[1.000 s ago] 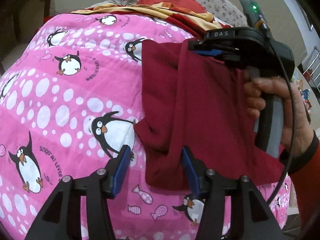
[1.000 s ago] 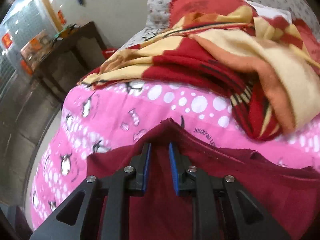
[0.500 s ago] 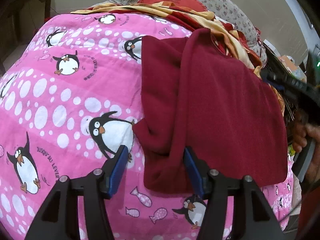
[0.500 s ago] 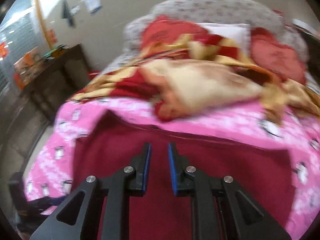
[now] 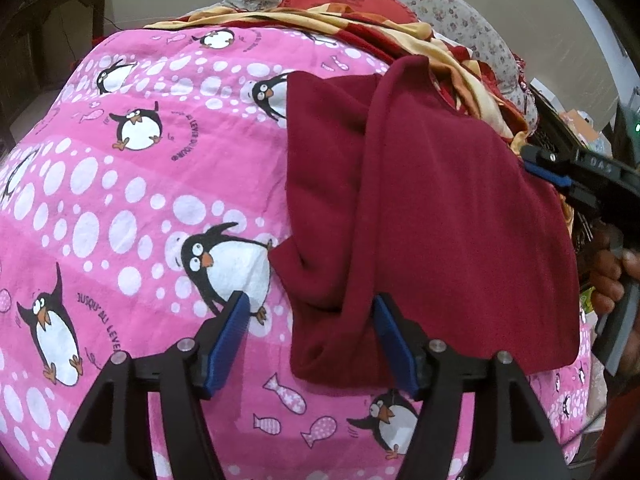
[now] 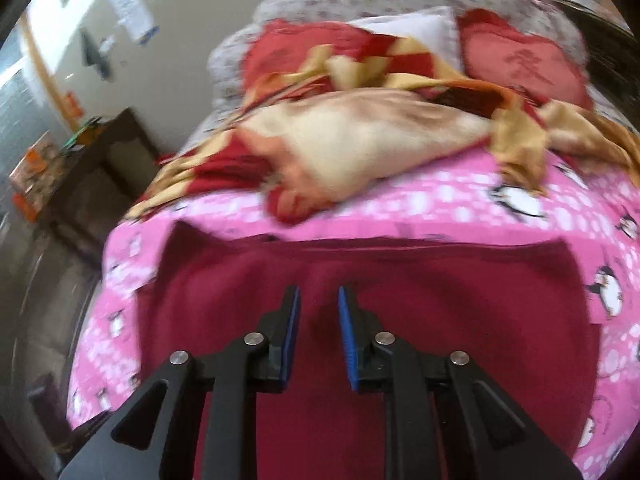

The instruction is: Fold small clothes

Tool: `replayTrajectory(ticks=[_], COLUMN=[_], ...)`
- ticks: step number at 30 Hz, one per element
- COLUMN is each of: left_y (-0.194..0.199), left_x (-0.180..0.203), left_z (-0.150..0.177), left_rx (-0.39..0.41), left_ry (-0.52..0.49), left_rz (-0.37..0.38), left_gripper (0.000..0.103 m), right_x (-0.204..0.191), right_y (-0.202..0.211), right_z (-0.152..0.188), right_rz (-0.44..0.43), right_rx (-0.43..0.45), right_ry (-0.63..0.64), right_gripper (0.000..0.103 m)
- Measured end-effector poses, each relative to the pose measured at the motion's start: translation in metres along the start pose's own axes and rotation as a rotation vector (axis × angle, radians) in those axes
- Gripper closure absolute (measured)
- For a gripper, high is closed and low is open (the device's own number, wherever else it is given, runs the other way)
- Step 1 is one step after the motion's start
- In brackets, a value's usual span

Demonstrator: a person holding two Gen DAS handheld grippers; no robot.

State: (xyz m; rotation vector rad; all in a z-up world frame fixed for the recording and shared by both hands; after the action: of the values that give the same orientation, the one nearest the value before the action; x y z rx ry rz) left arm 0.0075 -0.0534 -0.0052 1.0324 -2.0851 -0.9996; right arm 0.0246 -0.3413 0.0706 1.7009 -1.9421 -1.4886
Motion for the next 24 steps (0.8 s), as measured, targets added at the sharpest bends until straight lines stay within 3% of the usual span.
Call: replayTrajectory(ticks=[4,8,9,11,14,19,22,24], left_y=[0.0,-0.001,-0.001,-0.002,0.002,0.013,0.014,0.015], left_x=[-0.001,-0.001,-0.002,-0.001,-0.005,-0.025,-0.028,-0.028], left_z=[0.0,0.0,0.0,-0.001,-0.001,-0.003,0.0,0.004], left_rx=[-0.002,0.0,0.001,0.005,0.013,0.059,0.059,0.061], left_ry=[0.005,0.007,0.008,0.01,0.021,0.064,0.069,0.065], left_rz=[0.006,0.015,0.016,0.022,0.052,0.063,0.076,0.075], left_gripper=[0.033,0.03,0.03,0.028,0.028,0.027,0.027,0.027], right_x=[-0.038,-0.055,-0.055,-0.053,-0.06,-0.099,-0.129,-0.145], right_y=[-0.023,-0.051,-0.06,-0.08,-0.08,-0.059,-0.074,-0.09], right_z=[0.01,0.011,0.01,0.008,0.003,0.011,0.026,0.036], right_rz=[-0.035,-0.039,-0.047,-0.059,-0.025,-0.086,-0.058,0.007], right_rx=[-0.041,-0.066,-0.082,-0.133,-0.145,-0.146,-0.19,-0.203], right_ry=[0.078,0.051,0.024,-0.03,-0.023,0.088,0.173,0.232], right_gripper=[0.064,0.063,0.06,0.042,0.039,0.034,0.029,0.029])
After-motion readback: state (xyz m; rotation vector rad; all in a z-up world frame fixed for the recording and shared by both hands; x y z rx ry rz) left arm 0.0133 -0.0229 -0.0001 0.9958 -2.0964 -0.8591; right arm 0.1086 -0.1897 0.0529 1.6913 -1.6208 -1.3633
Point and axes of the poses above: each gripper's, at about its wrist camera, not at the fingertips, and y roughly against the way its jaws point, x to its right, z to its underside, the point moved 3 cm from there along -y, roughly the way its jaws point, and after that the axes turned 15 degrees about -y, right-handed, at the moved point
